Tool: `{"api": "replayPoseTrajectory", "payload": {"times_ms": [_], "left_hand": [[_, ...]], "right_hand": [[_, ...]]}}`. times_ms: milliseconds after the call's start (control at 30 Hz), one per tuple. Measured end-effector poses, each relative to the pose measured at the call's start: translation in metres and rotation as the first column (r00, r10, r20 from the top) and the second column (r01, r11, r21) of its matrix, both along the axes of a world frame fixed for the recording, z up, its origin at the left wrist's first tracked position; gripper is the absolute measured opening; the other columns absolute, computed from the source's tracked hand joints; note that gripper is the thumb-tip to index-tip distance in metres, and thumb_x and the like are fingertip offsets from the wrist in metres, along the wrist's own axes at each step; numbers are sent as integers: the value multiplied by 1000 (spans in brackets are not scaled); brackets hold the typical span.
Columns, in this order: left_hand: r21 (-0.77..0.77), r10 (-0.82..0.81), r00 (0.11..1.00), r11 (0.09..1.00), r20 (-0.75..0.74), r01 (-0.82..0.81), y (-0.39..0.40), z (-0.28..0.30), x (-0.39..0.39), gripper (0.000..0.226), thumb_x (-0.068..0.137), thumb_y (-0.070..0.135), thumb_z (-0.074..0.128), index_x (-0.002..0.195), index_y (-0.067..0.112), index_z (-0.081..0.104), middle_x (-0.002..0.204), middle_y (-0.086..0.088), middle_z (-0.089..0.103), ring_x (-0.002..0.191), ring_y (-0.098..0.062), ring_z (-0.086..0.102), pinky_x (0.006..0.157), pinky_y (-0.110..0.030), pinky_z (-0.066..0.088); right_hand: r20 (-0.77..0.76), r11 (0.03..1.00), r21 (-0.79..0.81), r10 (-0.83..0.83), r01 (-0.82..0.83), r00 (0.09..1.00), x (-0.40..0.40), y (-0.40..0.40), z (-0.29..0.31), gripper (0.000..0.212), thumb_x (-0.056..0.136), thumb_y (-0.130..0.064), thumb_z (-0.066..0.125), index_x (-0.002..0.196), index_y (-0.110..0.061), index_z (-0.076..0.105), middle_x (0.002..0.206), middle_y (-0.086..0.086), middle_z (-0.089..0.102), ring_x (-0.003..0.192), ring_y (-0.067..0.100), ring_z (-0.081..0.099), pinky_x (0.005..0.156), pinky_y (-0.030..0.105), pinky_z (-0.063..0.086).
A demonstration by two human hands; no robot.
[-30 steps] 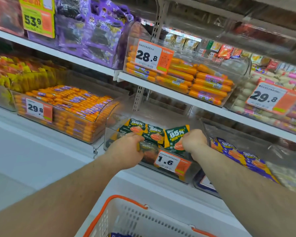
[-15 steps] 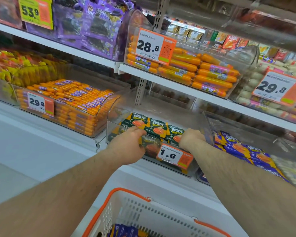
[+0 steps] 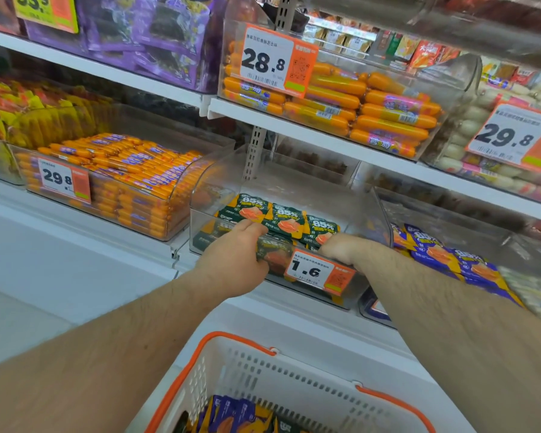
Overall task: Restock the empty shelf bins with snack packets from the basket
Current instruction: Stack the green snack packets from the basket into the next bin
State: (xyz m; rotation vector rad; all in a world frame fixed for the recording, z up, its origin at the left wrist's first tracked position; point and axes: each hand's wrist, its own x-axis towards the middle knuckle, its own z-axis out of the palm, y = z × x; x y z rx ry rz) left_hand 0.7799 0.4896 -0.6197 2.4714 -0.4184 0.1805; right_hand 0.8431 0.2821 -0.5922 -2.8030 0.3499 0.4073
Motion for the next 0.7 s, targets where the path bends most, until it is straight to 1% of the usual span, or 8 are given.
{"api": "replayPoseTrajectory", "payload": {"times_ms": [133,267,367,400,467,533,600,700], "left_hand": [[0,-108,985,994,134,109,-12,-7,-11,52,85,13,56,135,22,48,145,10,41,114,-19,55,89,-38,51],[61,-237,951,971,197,230,-24,-16,-19,49,83,14,57,131,20,53,144,9,42,118,-19,53,91,-40,51],[74,-272,925,962,263,262,-27,-20,-22,44,79,17,53,123,18,59,137,8,49,112,-21,57,85,-42,54],[71,-279,925,960,259,269,-28,-21,-23,43,80,18,54,122,18,59,134,7,50,112,-20,57,86,-41,53],[81,-290,938,957,193,279,-31,-24,-26,41,85,17,57,126,21,57,133,8,50,111,-17,56,89,-36,51],[137,-298,952,948,72,287,-35,-27,-31,40,89,19,57,129,24,54,131,8,51,108,-15,55,86,-29,46],[276,-333,934,893,-127,356,-37,-34,-33,37,91,23,55,128,24,54,129,6,54,109,-15,55,85,-25,42],[461,-329,809,689,-488,559,-37,-51,-34,39,94,28,52,132,21,52,133,2,54,121,-19,52,100,-34,43]], "right_hand": [[-23,985,-142,94,-96,995,-7,1,6,33,102,-13,39,119,1,63,122,15,63,113,28,59,90,30,45],[-58,970,-205,118,-127,991,-10,4,5,31,100,-11,41,116,1,64,107,13,64,92,26,57,77,29,42],[248,990,-127,95,-65,964,-7,-2,3,22,92,-13,53,104,-4,68,97,6,63,88,27,57,71,27,42],[454,992,-124,79,-25,887,-11,-3,1,17,87,-10,55,97,-5,68,97,8,65,89,30,58,70,29,44],[835,971,-220,239,-96,497,-27,-1,-10,18,75,0,54,88,-3,66,91,14,61,85,35,55,68,36,45],[898,883,-396,429,-252,95,-57,6,-31,23,67,2,54,87,-6,61,87,12,49,77,31,48,63,36,36],[888,832,-425,460,-356,16,-84,9,-71,28,68,-4,54,94,-11,53,92,7,40,79,27,41,66,33,27],[881,864,-313,420,-394,219,-114,-9,-151,24,71,-8,53,95,-11,54,92,8,45,81,27,44,68,34,32]]}}
